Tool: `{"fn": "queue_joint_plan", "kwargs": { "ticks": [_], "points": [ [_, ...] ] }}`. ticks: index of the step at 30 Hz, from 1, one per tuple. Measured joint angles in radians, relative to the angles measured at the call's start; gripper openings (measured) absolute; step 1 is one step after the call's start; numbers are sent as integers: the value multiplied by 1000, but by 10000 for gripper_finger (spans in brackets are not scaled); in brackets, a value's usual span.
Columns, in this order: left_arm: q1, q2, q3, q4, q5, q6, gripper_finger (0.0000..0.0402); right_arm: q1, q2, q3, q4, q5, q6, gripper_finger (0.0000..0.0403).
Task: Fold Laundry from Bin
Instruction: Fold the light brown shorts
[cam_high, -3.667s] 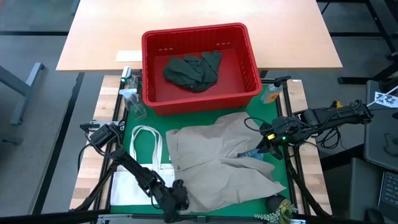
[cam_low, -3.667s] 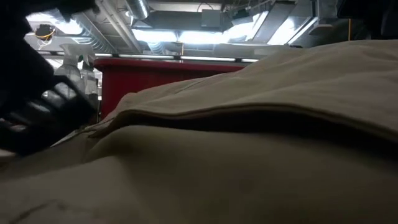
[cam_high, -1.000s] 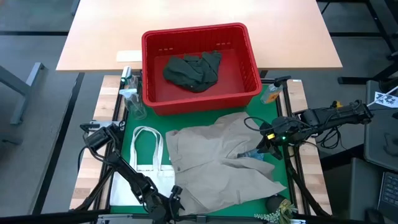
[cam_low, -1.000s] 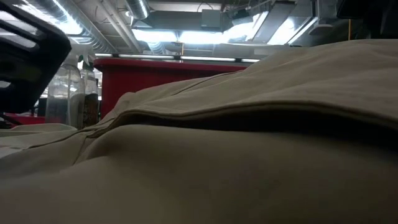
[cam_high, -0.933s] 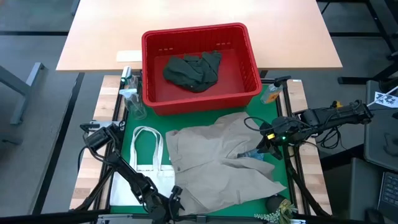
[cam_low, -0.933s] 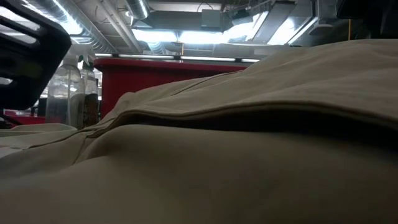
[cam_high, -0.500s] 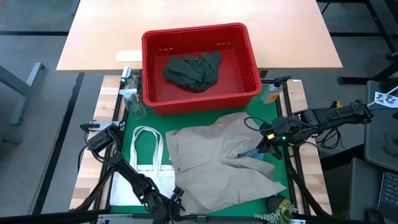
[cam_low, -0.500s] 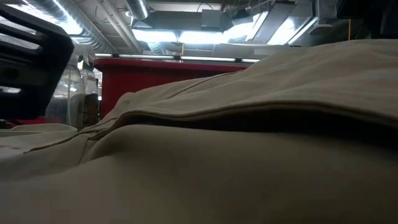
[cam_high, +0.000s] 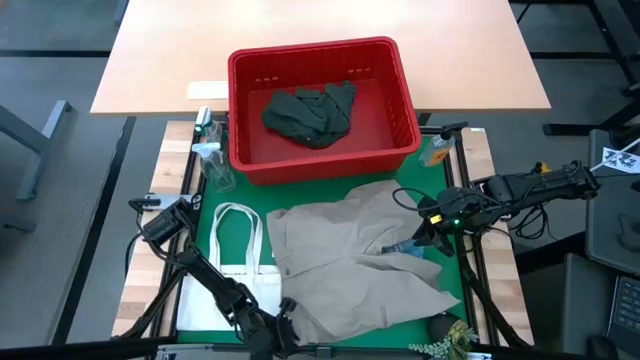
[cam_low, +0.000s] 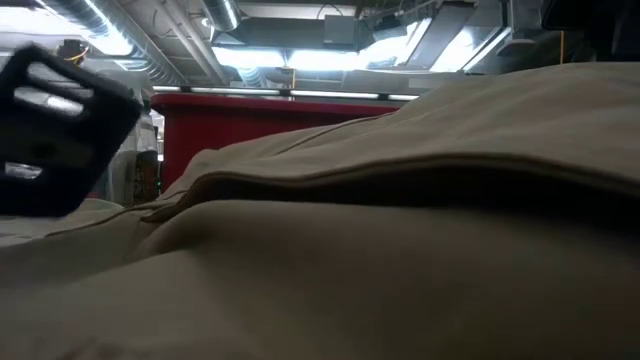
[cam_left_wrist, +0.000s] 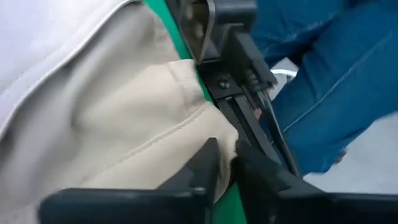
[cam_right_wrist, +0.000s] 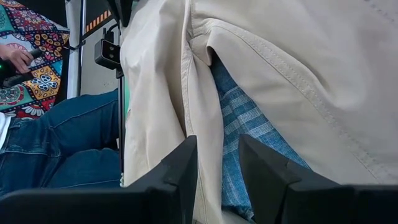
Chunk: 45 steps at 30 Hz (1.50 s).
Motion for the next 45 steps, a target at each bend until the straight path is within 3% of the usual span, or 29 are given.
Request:
{"fn": "queue_joint_plan", "kwargs": {
  "ticks": [4,8,16,20,25,29,33,41,45],
  "points": [
    [0,-1,-1,20,2,-183,9,0,0,0,0,0,0,117],
    [3,-20,-1,14,0,-365,8,0,0,0,9,0,0,117],
    [23,-163,0,-88,-71,-568,3,0,0,0,97,-13,-2,117],
    [32,-276,0,-250,-193,-635,2,0,0,0,169,-53,-2,117],
    [54,-439,0,-524,-490,-698,1,0,0,0,220,-80,-6,117],
    [88,-572,1,-657,-734,-674,1,0,0,0,259,-80,-25,117],
    [153,-677,1,-679,-885,-558,1,0,0,0,324,-79,-99,117],
    [361,-793,2,-679,-911,-278,1,0,-1,0,430,-102,-190,117],
    [468,-799,2,-669,-892,-217,6,1,-1,0,428,-132,-173,117]
  ]
}}
